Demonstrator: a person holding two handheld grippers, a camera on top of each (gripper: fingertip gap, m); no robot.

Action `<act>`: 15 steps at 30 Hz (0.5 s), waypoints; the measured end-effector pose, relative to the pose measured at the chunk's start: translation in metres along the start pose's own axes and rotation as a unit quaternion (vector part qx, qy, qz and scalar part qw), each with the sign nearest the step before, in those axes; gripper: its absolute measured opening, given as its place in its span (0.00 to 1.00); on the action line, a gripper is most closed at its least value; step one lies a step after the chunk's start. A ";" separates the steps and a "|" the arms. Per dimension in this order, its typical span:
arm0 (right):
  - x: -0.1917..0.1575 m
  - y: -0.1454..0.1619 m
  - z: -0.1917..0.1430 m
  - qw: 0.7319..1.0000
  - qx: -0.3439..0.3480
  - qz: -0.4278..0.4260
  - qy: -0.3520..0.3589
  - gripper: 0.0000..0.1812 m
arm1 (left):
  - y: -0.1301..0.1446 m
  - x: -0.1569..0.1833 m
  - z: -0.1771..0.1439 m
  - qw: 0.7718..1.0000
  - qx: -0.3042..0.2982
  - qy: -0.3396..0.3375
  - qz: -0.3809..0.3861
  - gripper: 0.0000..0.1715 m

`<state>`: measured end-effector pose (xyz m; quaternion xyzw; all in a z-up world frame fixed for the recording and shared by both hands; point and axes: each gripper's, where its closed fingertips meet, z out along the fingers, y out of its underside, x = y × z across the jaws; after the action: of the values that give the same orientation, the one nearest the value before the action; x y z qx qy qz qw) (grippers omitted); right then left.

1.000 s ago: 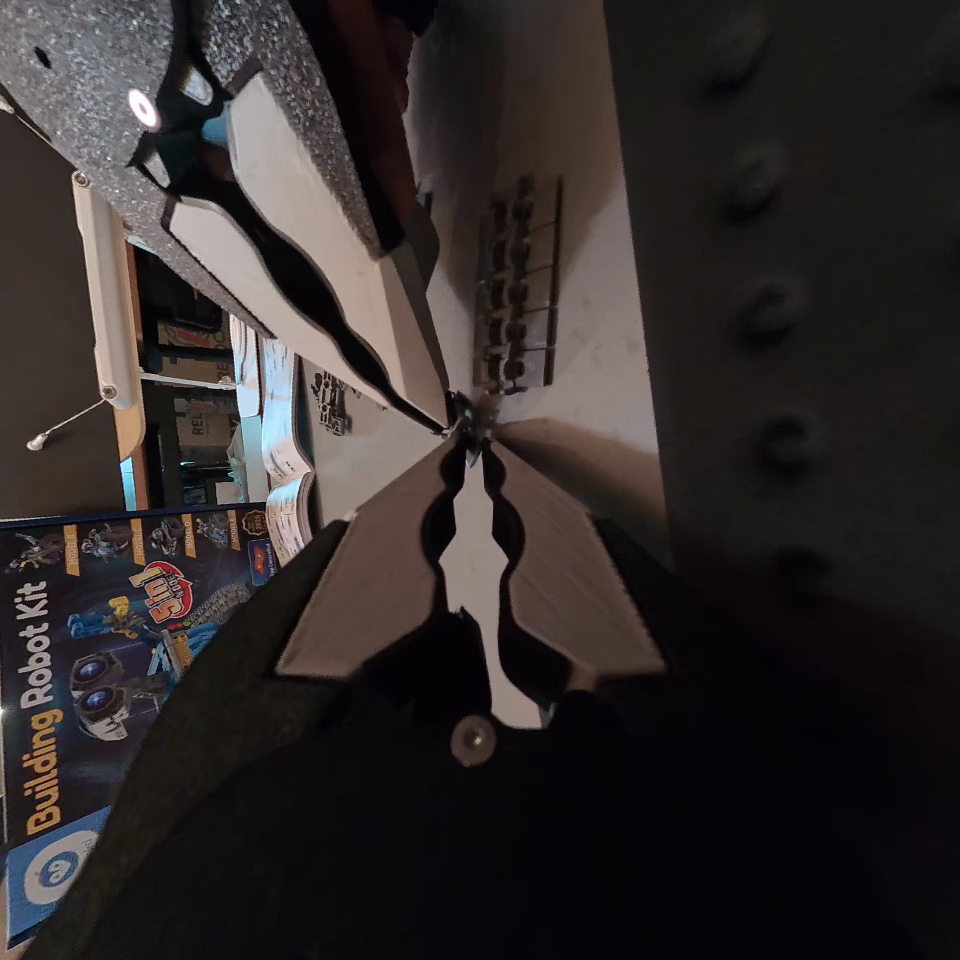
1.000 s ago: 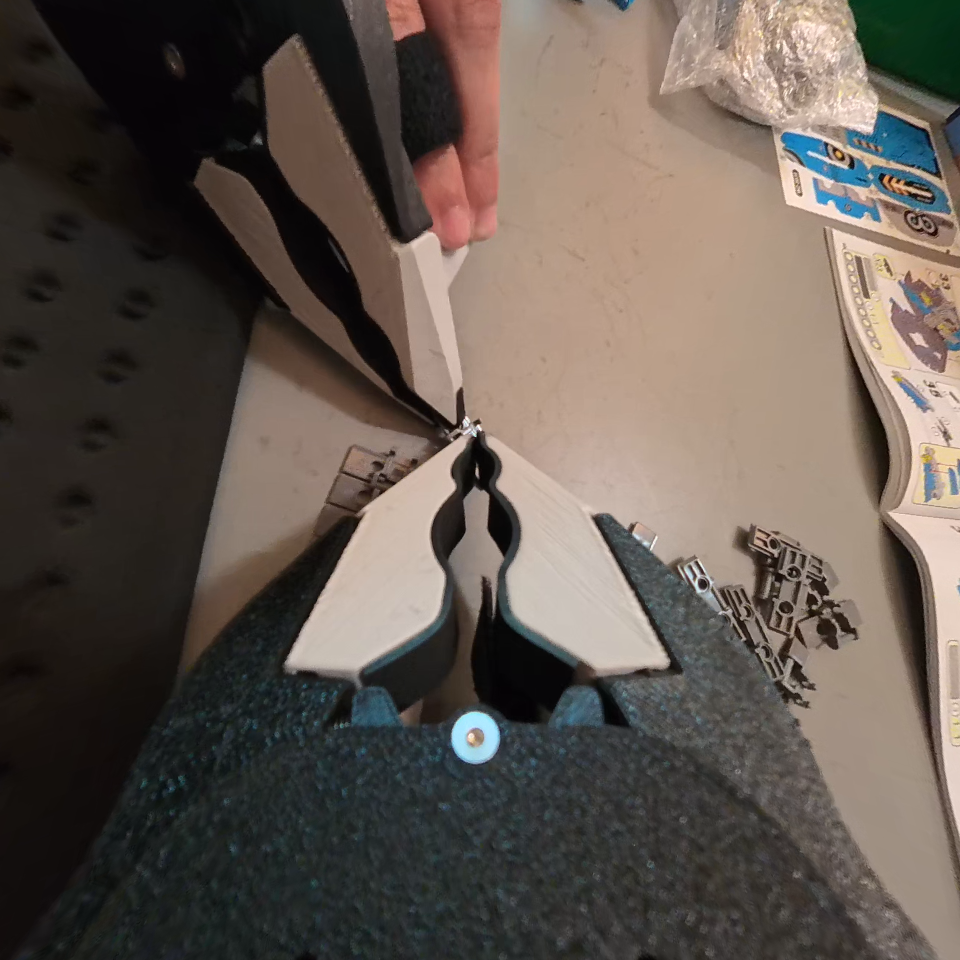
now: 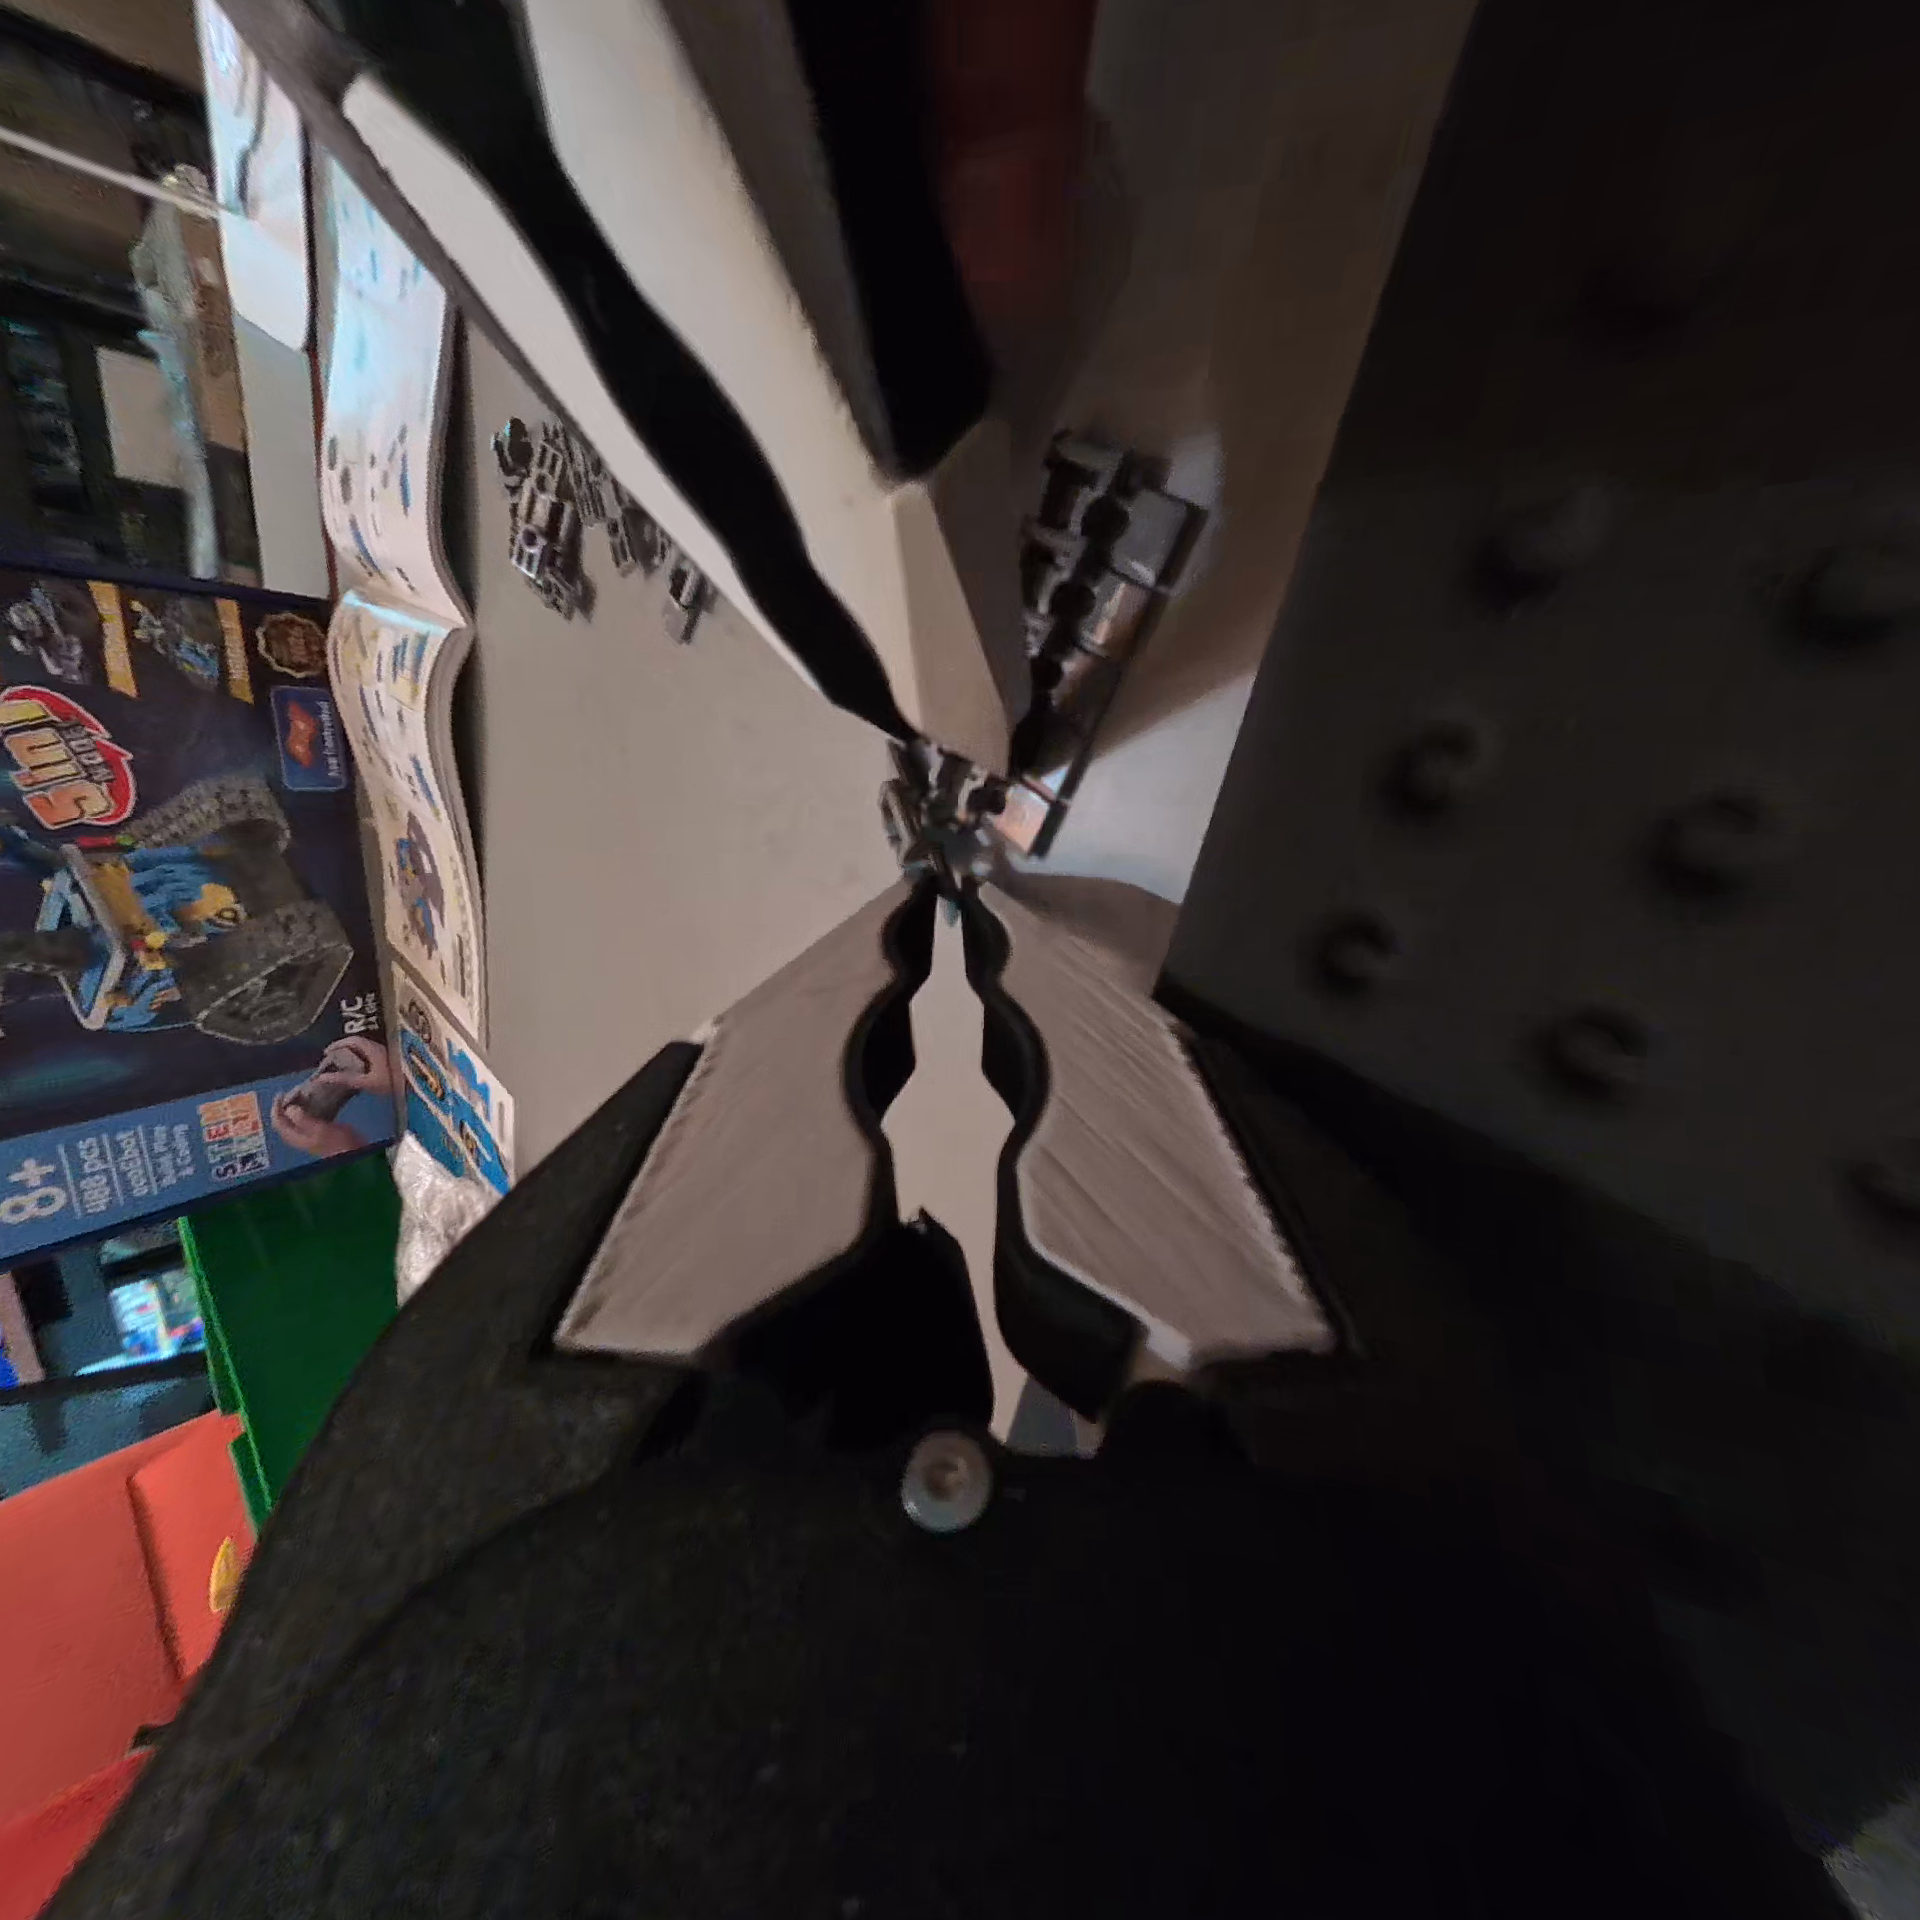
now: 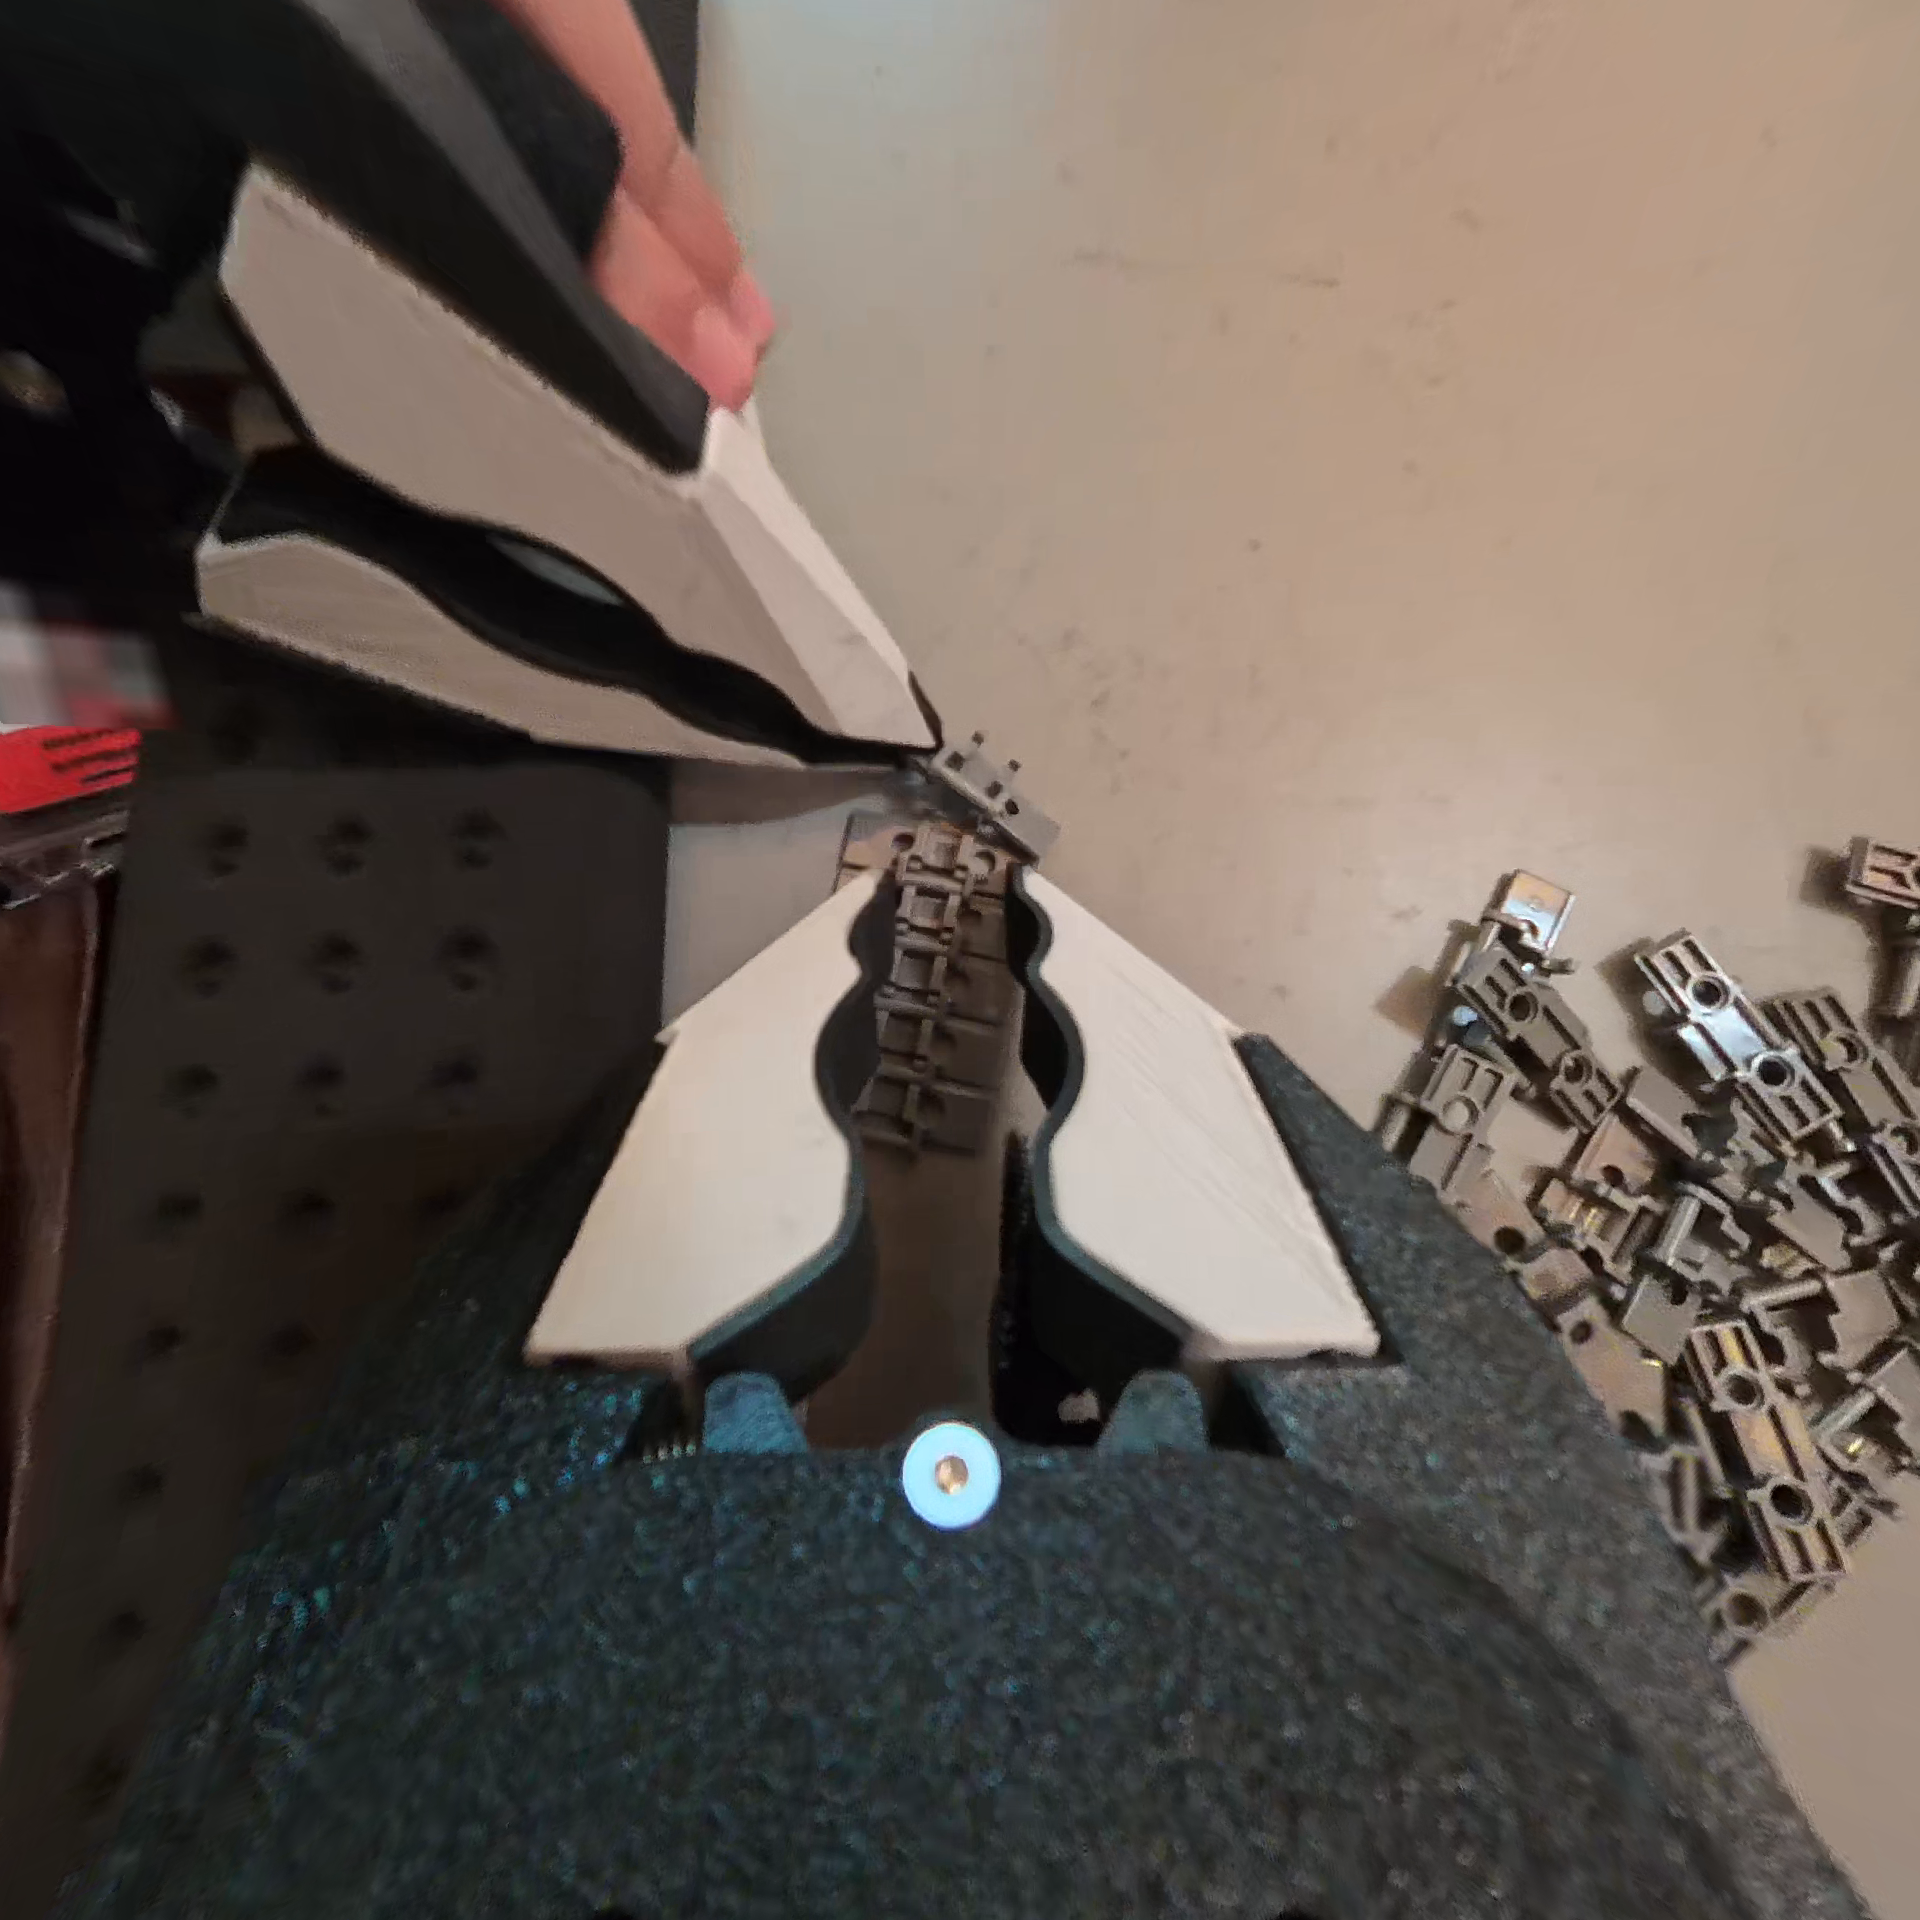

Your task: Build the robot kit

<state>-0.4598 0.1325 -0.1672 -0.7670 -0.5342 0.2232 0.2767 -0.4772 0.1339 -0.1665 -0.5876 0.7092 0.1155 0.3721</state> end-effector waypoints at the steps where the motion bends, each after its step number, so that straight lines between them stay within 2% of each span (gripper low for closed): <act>1: 0.000 0.000 0.000 1.000 0.002 0.006 0.001 0.11 | -0.003 0.000 0.001 1.000 0.000 -0.005 -0.001 0.03; 6: 0.001 -0.001 0.001 0.999 0.009 0.032 -0.004 0.10 | -0.008 0.000 0.004 1.000 -0.007 0.009 -0.020 0.03; 15: 0.003 0.000 0.000 0.999 0.005 0.039 -0.001 0.10 | -0.005 0.005 -0.001 1.000 -0.019 0.020 -0.007 0.03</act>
<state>-0.4585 0.1353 -0.1677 -0.7854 -0.5034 0.2371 0.2712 -0.4733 0.1285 -0.1678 -0.6015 0.7101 0.1151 0.3474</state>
